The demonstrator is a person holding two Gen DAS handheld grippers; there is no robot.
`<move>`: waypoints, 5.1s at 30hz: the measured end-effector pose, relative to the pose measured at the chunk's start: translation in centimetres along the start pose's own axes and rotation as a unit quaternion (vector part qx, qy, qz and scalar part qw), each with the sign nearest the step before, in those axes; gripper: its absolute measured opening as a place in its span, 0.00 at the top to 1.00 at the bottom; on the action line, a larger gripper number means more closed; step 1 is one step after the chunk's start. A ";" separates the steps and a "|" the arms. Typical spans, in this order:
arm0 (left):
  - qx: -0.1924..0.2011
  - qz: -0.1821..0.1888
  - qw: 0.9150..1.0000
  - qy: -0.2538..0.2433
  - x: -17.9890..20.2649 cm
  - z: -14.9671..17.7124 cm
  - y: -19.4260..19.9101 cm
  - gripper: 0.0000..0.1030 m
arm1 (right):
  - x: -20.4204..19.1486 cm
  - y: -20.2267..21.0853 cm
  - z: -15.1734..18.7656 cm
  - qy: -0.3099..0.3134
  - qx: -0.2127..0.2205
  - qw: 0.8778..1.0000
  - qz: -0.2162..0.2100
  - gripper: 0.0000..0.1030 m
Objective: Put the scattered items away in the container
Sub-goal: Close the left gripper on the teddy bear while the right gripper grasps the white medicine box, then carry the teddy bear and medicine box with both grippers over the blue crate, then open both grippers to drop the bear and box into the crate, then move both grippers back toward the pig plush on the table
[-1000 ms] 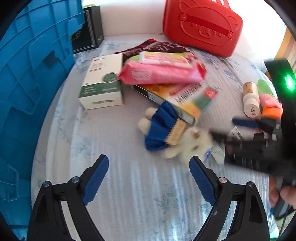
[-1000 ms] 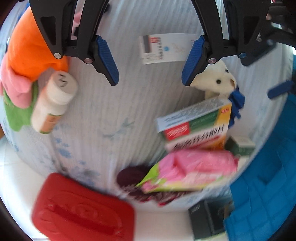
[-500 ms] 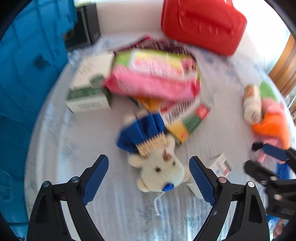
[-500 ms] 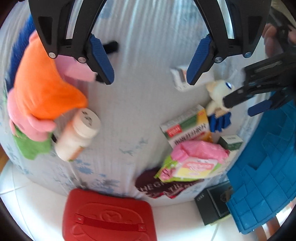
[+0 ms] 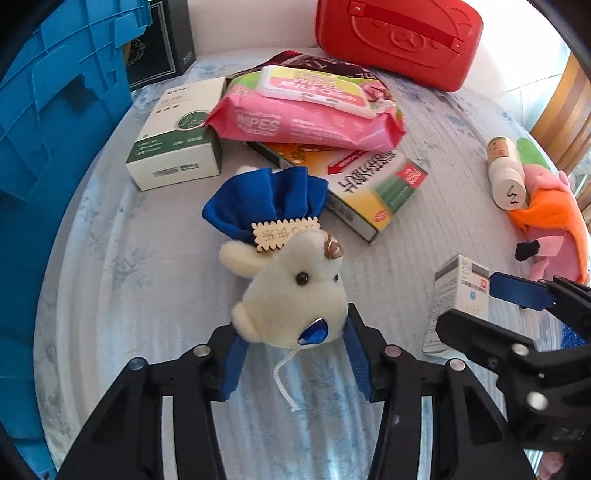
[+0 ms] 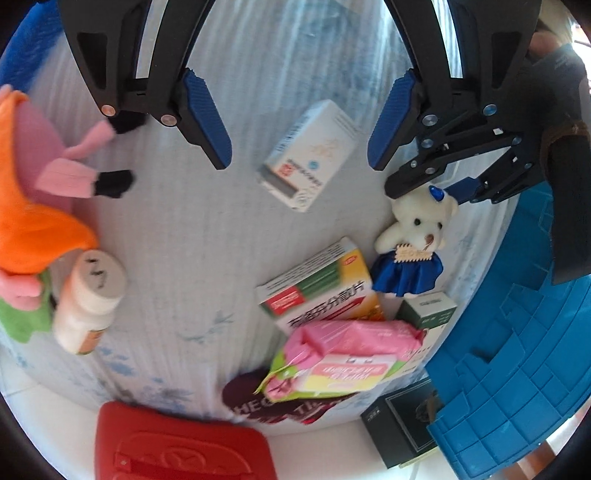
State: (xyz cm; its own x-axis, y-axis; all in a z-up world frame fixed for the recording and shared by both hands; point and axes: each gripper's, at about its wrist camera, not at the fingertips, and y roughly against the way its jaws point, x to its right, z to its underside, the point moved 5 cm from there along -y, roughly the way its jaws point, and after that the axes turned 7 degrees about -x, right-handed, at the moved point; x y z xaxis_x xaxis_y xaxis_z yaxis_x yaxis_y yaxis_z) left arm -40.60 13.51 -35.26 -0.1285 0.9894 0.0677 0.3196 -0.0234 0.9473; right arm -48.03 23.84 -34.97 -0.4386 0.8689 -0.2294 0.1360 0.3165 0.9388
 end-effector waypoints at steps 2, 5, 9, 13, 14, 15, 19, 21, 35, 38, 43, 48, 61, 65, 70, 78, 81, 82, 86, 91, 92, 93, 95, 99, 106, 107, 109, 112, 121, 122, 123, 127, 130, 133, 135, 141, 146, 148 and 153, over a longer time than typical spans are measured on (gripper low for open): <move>-0.001 0.004 1.000 0.000 0.0 0.1 0.1 0.54 | 0.0 -0.8 -0.1 0.003 -0.008 1.000 0.020 0.32; -0.001 0.005 1.000 -0.004 0.1 0.1 0.2 0.54 | 0.1 -1.3 0.0 0.012 -0.008 0.999 0.042 0.48; 0.008 0.015 1.000 -0.002 0.5 -0.3 1.2 0.53 | 0.6 -1.3 0.0 0.007 -0.008 0.999 0.039 0.55; 0.026 -0.014 1.000 0.009 0.5 -1.5 1.1 0.25 | 1.1 -1.2 0.2 -0.001 -0.004 0.999 0.034 0.55; 0.023 -0.019 0.999 0.011 0.4 -1.7 0.7 0.25 | 1.1 -1.2 0.1 -0.001 -0.003 0.999 0.035 0.54; 0.013 -0.020 1.000 0.015 0.3 -1.8 -0.1 0.25 | 1.1 -1.2 0.1 0.000 -0.001 0.999 0.036 0.53; 0.018 -0.033 0.999 0.021 0.1 -1.8 -1.3 0.22 | 1.2 -0.9 0.0 0.006 0.011 1.000 0.023 0.35; 0.028 -0.030 0.999 0.026 -0.2 -1.9 -1.3 0.22 | 1.2 -1.0 -0.2 0.006 0.022 1.000 0.020 0.31; 0.035 -0.020 0.999 -0.011 1.5 0.2 1.0 0.62 | 0.9 -0.1 0.7 -0.007 0.022 0.998 0.055 0.70; 0.045 -0.018 0.999 -0.015 1.6 0.9 2.9 0.62 | -0.1 1.1 1.0 -0.004 0.033 0.998 0.055 0.70; 0.071 -0.015 0.997 -0.014 0.9 2.0 7.1 0.62 | -2.9 5.1 1.3 0.007 0.071 0.995 0.065 0.70; 0.108 -0.004 0.994 -0.023 0.0 3.1 12.4 0.62 | -5.8 10.1 2.0 0.013 0.117 0.989 0.086 0.70; 0.217 -0.025 0.976 0.002 -0.9 5.9 26.1 0.62 | -12.6 21.5 4.1 0.083 0.225 0.966 0.102 0.70; 0.247 -0.044 0.968 0.019 -0.7 6.9 29.3 0.62 | -13.7 23.9 4.8 0.112 0.248 0.958 0.096 0.70; 0.274 -0.067 0.959 0.036 -2.1 8.1 32.6 0.62 | -16.4 26.1 5.1 0.147 0.269 0.947 0.090 0.70; 0.323 -0.099 0.938 0.076 -8.1 8.6 37.9 0.62 | -23.8 28.0 3.9 0.208 0.301 0.928 0.072 0.70; 0.338 -0.115 0.930 0.085 -11.2 8.3 39.5 0.62 | -27.5 28.1 3.0 0.226 0.311 0.921 0.065 0.70; 0.343 -0.122 0.927 0.088 -12.7 8.2 40.1 0.62 | -29.0 28.1 2.7 0.233 0.315 0.918 0.062 0.70; 0.353 -0.140 0.920 0.096 -19.0 8.0 41.7 0.61 | -35.1 27.8 1.2 0.251 0.325 0.910 0.046 0.70; 0.297 -0.151 0.936 0.115 -28.6 7.7 41.0 0.61 | -42.5 25.3 -1.7 0.263 0.279 0.923 -0.004 0.70; 0.278 -0.156 0.940 0.117 -30.4 7.7 40.3 0.61 | -43.9 24.3 -2.3 0.264 0.263 0.928 -0.009 0.70; 0.267 -0.160 0.943 0.119 -31.6 7.6 39.8 0.61 | -45.0 23.5 -2.7 0.264 0.251 0.931 -0.014 0.70; 0.240 -0.165 0.949 0.119 -34.4 7.5 38.7 0.61 | -47.4 21.3 -3.4 0.265 0.220 0.939 -0.015 0.70; 0.198 -0.143 0.964 0.107 -37.7 6.8 36.1 0.60 | -50.9 17.7 -3.5 0.277 0.163 0.947 0.021 0.72; 0.196 -0.102 0.974 0.058 -37.3 6.0 34.5 0.58 | -49.3 15.4 -3.1 0.264 0.108 0.955 0.082 0.72; 0.199 -0.100 0.973 0.053 -37.2 6.0 34.6 0.56 | -48.9 15.1 -2.9 0.265 0.101 0.955 0.087 0.72; 0.202 -0.098 0.973 0.045 -37.0 5.9 34.4 0.51 | -48.3 14.9 -2.5 0.266 0.097 0.955 0.094 0.72; 0.204 -0.093 0.974 0.037 -36.9 5.9 34.4 0.44 | -48.2 14.9 -2.5 0.262 0.098 0.955 0.095 0.70; 0.223 -0.093 0.970 0.028 -37.0 6.9 35.5 0.29 | -48.6 15.5 -1.4 0.258 0.107 0.955 0.104 0.54; 0.226 -0.093 0.969 0.029 -37.0 7.0 35.8 0.28 | -48.5 15.7 -1.3 0.255 0.112 0.955 0.105 0.51; 0.232 -0.092 0.968 0.030 -37.1 7.2 36.1 0.27 | -48.4 16.0 -1.2 0.253 0.116 0.955 0.106 0.46; 0.255 -0.091 0.962 0.034 -37.1 7.8 37.7 0.22 | -48.1 17.4 -0.8 0.245 0.136 0.954 0.105 0.28; 0.266 -0.090 0.959 0.033 -36.9 8.2 38.5 0.21 | -47.4 18.5 -0.6 0.235 0.153 0.954 0.106 0.17; 0.270 -0.091 0.958 0.032 -36.5 8.3 38.9 0.21 | -46.7 19.6 -0.1 0.223 0.165 0.955 0.100 0.06; 0.273 -0.088 0.958 0.032 -36.1 8.4 39.1 0.21 | -46.3 20.4 0.3 0.217 0.174 0.955 0.101 0.02; 0.293 -0.078 0.952 0.038 -34.9 8.7 40.4 0.21 | -44.6 23.1 1.4 0.199 0.212 0.951 0.106 0.01; 0.324 -0.071 0.943 0.044 -32.7 9.0 42.0 0.09 | -42.2 25.2 2.3 0.178 0.254 0.943 0.117 0.01; 0.337 -0.074 0.938 0.040 -31.2 9.1 42.4 0.04 | -40.7 25.9 2.8 0.167 0.263 0.943 0.120 0.01; 0.345 -0.071 0.936 0.025 -26.0 8.7 42.7 0.04 | -35.8 27.5 4.2 0.143 0.269 0.945 0.119 0.01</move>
State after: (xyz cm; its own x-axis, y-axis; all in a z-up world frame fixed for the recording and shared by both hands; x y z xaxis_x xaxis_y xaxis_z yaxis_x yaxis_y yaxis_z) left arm -15.48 -11.94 0.70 -0.2529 0.9674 -0.0125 0.8237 0.2221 0.5216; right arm -24.84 2.99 -2.00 -0.5510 0.8254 0.1231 0.6594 0.3403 0.6704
